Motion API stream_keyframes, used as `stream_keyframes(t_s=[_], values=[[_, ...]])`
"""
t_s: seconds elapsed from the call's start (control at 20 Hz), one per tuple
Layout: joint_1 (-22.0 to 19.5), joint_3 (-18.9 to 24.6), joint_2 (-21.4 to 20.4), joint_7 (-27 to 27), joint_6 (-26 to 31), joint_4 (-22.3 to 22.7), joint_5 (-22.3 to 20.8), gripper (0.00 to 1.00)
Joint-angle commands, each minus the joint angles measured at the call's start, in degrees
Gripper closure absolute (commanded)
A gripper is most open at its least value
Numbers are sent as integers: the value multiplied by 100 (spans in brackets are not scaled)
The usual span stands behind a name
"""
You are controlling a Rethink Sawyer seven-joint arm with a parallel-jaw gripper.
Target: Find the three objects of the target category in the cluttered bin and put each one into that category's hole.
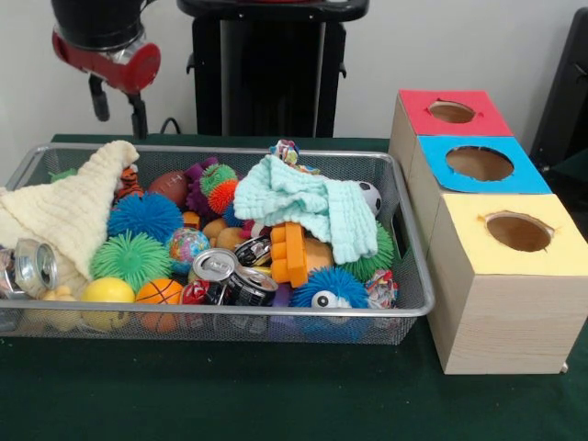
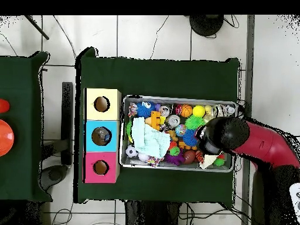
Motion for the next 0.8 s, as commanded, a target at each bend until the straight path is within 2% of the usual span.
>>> stream_keyframes(t_s=[0.05, 0.4, 0.8], values=[[-215, 367, 876, -280, -1108, -557, -442, 0], [-101, 229, 1319, -142, -1346, -1066, -597, 0], [86, -27, 1675, -53, -1091, -1646, -815, 0]])
